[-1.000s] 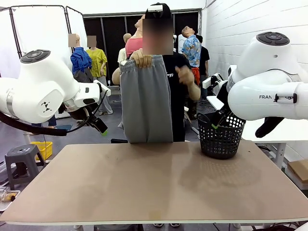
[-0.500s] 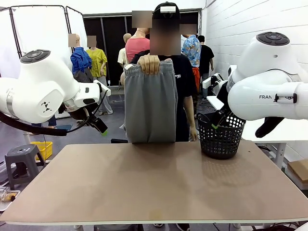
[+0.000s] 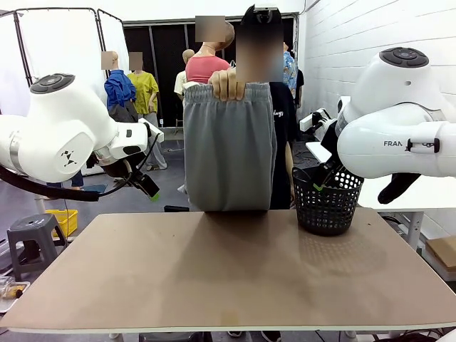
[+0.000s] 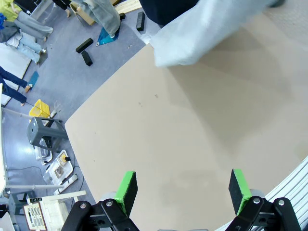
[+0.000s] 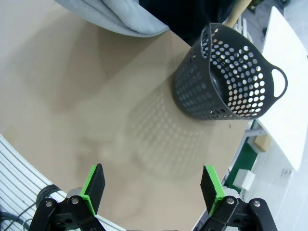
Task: Fold the training pants.
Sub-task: Grab both ends of the Training pants handed by a person.
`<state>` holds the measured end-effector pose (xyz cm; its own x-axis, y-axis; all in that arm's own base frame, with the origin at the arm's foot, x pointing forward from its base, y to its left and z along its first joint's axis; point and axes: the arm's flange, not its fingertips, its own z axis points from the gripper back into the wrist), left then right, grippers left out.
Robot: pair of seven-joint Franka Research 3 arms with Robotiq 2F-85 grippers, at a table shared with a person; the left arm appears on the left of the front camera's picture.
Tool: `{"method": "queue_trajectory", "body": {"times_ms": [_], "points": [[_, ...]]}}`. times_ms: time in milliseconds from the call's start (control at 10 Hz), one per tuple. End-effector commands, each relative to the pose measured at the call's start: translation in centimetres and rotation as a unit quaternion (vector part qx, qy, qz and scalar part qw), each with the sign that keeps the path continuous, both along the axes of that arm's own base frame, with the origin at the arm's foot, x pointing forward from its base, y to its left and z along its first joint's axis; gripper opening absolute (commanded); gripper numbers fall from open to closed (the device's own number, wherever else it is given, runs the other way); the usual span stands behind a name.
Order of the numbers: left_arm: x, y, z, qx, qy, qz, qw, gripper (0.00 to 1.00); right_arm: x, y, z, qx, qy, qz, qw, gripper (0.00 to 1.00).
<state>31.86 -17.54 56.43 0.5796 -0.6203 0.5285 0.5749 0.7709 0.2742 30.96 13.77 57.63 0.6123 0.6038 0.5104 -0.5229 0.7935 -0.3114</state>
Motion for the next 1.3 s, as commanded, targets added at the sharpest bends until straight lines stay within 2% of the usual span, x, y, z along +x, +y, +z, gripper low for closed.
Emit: {"method": "queue_trajectory", "body": {"times_ms": [0,1200], "points": [[0.08,0.04,-0.15,0.0,-0.004,0.0,1.0,1.0,0.19,-0.05,-0.23,-0.003,0.0,0.002,1.0,1.0],[0.08,0.04,-0.15,0.0,-0.004,0.0,1.0,1.0,0.19,-0.05,-0.23,-0.003,0.0,0.002,1.0,1.0]]}}
